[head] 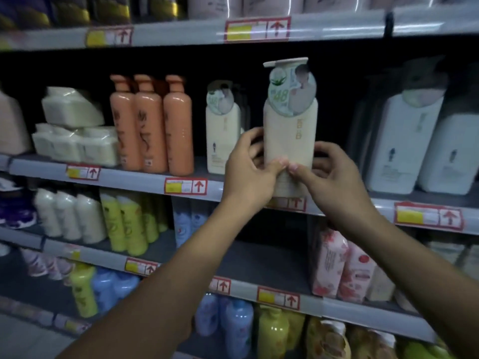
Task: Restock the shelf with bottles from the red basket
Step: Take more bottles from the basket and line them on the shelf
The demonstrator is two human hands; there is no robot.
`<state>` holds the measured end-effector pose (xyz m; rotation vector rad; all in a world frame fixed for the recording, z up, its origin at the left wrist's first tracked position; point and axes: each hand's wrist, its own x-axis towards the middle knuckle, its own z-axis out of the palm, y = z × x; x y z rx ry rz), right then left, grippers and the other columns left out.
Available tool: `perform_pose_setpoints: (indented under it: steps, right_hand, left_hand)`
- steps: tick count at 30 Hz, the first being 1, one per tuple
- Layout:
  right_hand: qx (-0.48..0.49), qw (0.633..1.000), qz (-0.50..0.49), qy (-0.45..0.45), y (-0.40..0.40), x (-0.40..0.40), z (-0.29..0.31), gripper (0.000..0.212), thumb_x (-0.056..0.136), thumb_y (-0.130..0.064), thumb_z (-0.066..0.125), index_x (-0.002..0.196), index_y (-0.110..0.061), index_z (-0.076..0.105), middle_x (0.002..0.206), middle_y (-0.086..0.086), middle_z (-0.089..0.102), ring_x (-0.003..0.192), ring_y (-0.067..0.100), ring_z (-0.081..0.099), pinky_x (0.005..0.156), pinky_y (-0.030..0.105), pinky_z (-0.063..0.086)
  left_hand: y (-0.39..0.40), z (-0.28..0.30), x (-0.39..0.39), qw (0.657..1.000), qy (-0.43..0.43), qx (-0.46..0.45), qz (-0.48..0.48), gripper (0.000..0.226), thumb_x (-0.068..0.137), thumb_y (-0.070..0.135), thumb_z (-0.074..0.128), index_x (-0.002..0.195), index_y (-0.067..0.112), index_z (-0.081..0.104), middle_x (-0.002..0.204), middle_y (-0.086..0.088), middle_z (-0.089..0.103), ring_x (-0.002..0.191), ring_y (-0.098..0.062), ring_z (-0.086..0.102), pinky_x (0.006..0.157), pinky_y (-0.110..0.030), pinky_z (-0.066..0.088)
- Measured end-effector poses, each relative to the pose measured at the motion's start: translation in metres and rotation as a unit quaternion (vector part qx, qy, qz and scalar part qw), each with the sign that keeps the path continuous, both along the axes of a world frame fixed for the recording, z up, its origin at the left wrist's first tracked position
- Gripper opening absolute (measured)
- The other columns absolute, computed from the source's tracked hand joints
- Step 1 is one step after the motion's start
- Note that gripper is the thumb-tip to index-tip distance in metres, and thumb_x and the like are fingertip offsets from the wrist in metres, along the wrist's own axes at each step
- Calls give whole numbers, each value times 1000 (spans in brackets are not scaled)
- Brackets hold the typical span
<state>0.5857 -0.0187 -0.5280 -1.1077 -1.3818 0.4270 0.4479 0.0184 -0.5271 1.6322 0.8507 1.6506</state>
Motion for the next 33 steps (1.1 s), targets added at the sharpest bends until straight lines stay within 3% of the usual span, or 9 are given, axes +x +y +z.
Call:
perform_pose_setpoints:
  steps: [4,10,13,16,18,21,24,28,33]
  right_hand:
    - [-26,999,-24,-37,58,3,19,48,91,-19,77,132,-11,54,118,11,71,103,20,71,89,37,61]
    - [-70,992,-71,-76,106,9,8,57,89,-31,78,137,-12,53,120,10,71,109,24,69,96,50,58]
    - [-73,990,-94,-77,109,9,2,56,90,-34,76,136,-12,54,120,9,71,111,24,68,97,47,57]
    - [-78,982,-119,-126,104,11,6,57,88,-35,78,137,-13,57,122,9,69,113,25,66,89,32,52]
    - [-100,973,-137,-157,100,15,7,58,83,-33,82,133,-14,61,120,8,69,111,25,65,85,30,49]
    - [-131,964,-159,-168,98,15,3,43,80,-30,86,111,-10,65,110,9,71,102,26,67,82,37,55]
    - [-134,960,-172,-174,108,13,6,29,79,-25,86,89,-3,70,95,13,72,93,29,69,73,35,54]
    - [-154,957,-174,-172,129,12,13,29,77,-23,87,92,-1,75,98,16,73,96,31,71,68,30,49]
    - [-168,955,-186,-161,155,12,13,29,77,-23,86,93,-1,75,98,17,74,96,33,71,66,30,46]
  left_hand:
    - [57,17,4,998,43,-2,48,66,83,3,78,140,17,47,134,-9,68,117,-21,68,104,-44,54]
    - [96,5,14,993,98,-40,55,67,92,11,71,151,19,39,146,-4,59,132,-17,57,114,-39,45]
    - [97,5,17,986,149,-27,73,61,97,16,65,153,21,41,147,-2,57,135,-16,53,110,-29,43]
    - [93,7,13,977,183,-25,103,63,92,19,73,149,24,46,134,-1,66,121,-17,62,102,-31,50]
    - [89,1,10,969,216,-41,115,63,84,21,81,141,24,55,120,0,72,108,-18,68,93,-32,54]
    - [86,-9,12,952,252,-39,170,45,80,24,85,120,21,66,112,-1,74,102,-22,70,89,-35,56]
    - [93,-9,19,943,254,-40,211,35,82,24,84,112,17,67,111,-4,72,103,-25,68,85,-33,53]
    - [116,0,28,926,286,-66,238,29,83,18,81,106,12,64,113,-9,68,105,-31,65,78,-32,48]
    - [148,5,36,912,307,-77,261,19,84,10,77,100,11,66,111,-11,70,107,-34,66,84,-39,58]
